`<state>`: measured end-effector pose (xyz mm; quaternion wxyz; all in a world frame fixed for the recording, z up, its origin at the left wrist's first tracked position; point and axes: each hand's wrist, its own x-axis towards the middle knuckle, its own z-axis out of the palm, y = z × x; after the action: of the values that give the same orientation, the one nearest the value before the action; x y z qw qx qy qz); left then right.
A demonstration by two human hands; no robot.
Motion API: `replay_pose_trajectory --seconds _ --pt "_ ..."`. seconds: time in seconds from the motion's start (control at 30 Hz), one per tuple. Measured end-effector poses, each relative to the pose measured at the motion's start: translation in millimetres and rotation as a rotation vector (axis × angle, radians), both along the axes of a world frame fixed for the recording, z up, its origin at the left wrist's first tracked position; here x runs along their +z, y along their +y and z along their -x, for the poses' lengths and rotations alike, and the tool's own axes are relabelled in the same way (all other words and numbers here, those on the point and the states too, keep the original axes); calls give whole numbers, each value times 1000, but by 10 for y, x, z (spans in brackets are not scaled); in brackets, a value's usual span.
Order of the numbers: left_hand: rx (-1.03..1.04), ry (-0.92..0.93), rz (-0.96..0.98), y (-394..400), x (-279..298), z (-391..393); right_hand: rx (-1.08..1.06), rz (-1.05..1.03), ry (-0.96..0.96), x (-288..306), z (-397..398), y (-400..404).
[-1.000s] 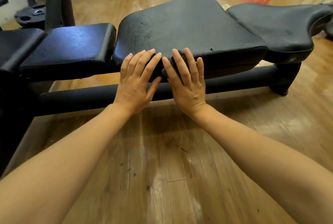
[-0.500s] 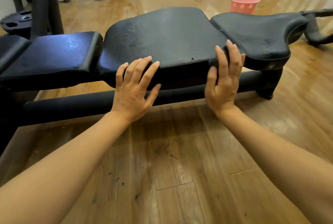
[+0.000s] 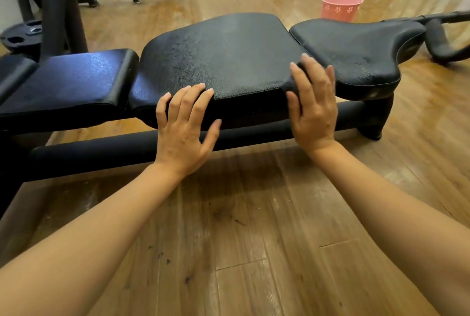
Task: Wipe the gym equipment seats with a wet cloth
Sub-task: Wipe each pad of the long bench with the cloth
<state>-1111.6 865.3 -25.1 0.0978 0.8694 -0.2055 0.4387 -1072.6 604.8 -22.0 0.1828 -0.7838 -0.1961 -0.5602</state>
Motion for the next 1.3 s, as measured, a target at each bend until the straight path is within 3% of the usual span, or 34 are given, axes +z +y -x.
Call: replay_pose_trajectory --seconds 0.27,0.43,0.57,0.77,0.9,1.0,1.3 --pt "-13 1 -42 -226 71 0 7 -222 52 -168 80 363" --pt "12 8 -65 -220 73 14 50 181 -57 -220 104 627" --pt "31 2 -74 -234 57 29 66 311 -147 -248 -18 186" --pt "55 4 -60 -301 44 29 55 29 66 -351 -145 -415" --pt "72 9 -47 -406 45 38 196 -191 62 -327 -115 -272" --pt "65 9 -61 -412 69 52 174 -331 69 -282 -65 -61" --pt "60 23 -89 -408 211 41 110 18 -18 41 50 140"
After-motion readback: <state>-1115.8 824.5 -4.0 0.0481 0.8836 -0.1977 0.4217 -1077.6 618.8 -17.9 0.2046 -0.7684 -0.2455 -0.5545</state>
